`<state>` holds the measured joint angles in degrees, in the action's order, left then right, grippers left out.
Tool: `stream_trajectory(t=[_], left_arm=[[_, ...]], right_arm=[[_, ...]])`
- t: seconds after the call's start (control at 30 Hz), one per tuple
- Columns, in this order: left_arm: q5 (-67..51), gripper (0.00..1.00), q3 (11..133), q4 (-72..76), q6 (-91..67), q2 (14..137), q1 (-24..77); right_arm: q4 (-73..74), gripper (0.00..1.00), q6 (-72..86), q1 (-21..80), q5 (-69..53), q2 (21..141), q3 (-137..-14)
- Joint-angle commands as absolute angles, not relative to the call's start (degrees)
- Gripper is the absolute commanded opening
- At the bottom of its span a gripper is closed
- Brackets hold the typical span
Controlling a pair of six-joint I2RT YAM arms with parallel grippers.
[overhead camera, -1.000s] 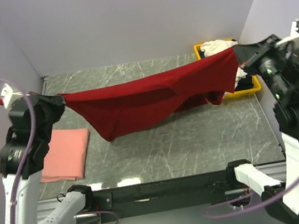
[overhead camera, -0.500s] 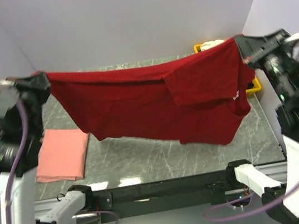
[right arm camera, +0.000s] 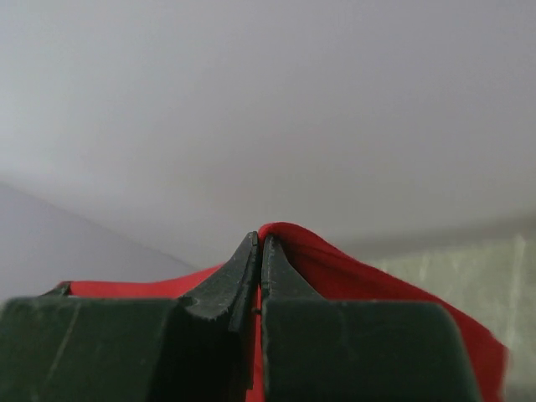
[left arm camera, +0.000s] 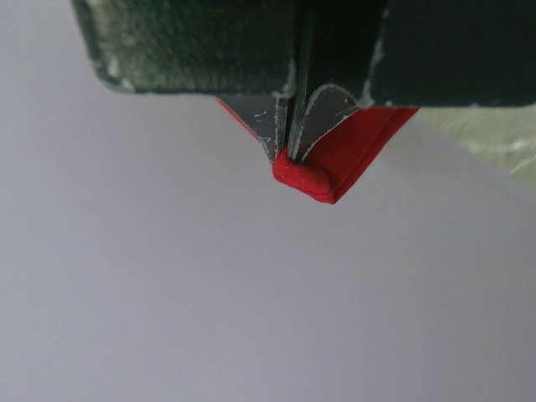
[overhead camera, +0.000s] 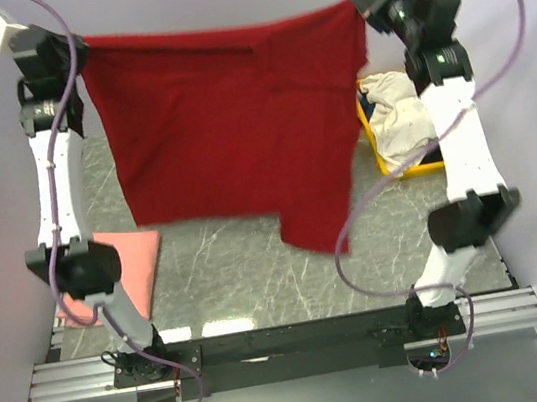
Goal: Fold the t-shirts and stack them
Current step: Flatten the tshirt out
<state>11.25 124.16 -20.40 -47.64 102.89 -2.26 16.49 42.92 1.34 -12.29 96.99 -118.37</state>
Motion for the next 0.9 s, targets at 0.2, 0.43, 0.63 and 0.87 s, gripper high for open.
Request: stream_trajectory(t=[0.2, 0.43, 0.63, 0.87], left_arm=[[1.1, 0.00, 126.2, -5.5, -50.8, 98.8, -7.9], [2.6, 0.01, 100.0, -8.4, -52.6, 86.0, -7.9], [1.9, 0.01, 68.6, -9.5, -56.7, 73.6, -7.8], [1.2, 0.01, 39.7, -8.4, -60.3, 68.6, -7.9]], right_arm=[[7.9, 0.00, 43.5, 0.4, -13.4, 97.1, -129.9], [7.2, 0.00, 44.5, -1.6, -15.9, 82.1, -97.3], [9.3, 0.00, 43.8, -2.2, -16.6, 72.2, -68.1], [10.1, 0.00, 40.0, -3.2, -15.2, 74.9, -49.1]])
